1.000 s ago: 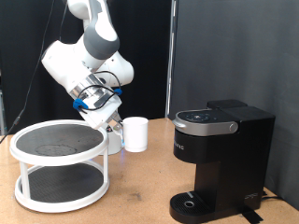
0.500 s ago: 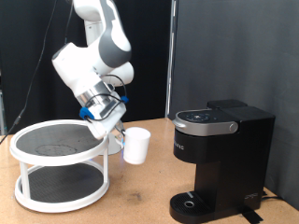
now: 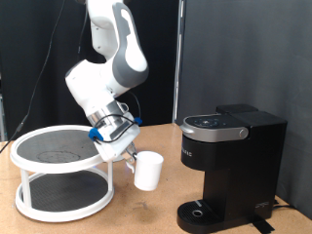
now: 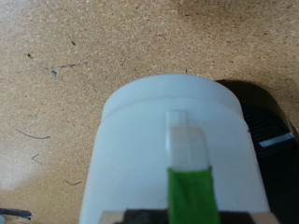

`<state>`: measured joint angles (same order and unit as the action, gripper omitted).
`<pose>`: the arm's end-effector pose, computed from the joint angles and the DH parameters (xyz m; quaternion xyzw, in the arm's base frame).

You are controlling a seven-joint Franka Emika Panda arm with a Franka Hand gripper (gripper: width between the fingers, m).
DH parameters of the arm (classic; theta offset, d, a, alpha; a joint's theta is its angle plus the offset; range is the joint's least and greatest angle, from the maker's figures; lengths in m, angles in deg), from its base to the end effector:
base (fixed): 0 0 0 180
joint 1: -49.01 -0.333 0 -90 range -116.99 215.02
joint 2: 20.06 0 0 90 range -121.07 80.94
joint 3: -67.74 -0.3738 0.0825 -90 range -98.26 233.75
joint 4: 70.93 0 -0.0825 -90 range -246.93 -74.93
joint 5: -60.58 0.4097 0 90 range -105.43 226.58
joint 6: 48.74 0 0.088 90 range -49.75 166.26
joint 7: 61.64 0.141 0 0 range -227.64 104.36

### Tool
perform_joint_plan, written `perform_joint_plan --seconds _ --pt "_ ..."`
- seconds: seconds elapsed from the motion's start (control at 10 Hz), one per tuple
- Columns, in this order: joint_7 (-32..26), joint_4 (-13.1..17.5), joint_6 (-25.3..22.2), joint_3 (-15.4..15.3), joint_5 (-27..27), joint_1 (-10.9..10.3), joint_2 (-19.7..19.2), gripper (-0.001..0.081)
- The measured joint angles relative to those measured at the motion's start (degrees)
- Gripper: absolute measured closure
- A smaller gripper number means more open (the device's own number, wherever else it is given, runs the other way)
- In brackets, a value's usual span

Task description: Make a cup of coffee with the keurig machine

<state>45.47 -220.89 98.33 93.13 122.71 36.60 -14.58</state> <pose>0.4364 -0.0953 0.2875 -0.0544 0.9505 0.2195 0.2129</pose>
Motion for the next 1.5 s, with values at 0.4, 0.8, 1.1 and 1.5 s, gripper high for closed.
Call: perform_joint_plan --seconds 0.4,0.8,1.1,1.5 --pt "-5.6 2.6 0.0 -1.4 7.5 -0.3 -6.6 0.0802" --pt "-13.6 4.4 -0.2 -4.9 16.8 -0.6 -11.4 0.0802" --pt "-16.6 4.5 -0.1 -7.9 21.6 -1.3 -13.1 0.0802" --pt "-19.5 4.6 0.7 -11.4 27.9 -2.1 -14.0 0.0802"
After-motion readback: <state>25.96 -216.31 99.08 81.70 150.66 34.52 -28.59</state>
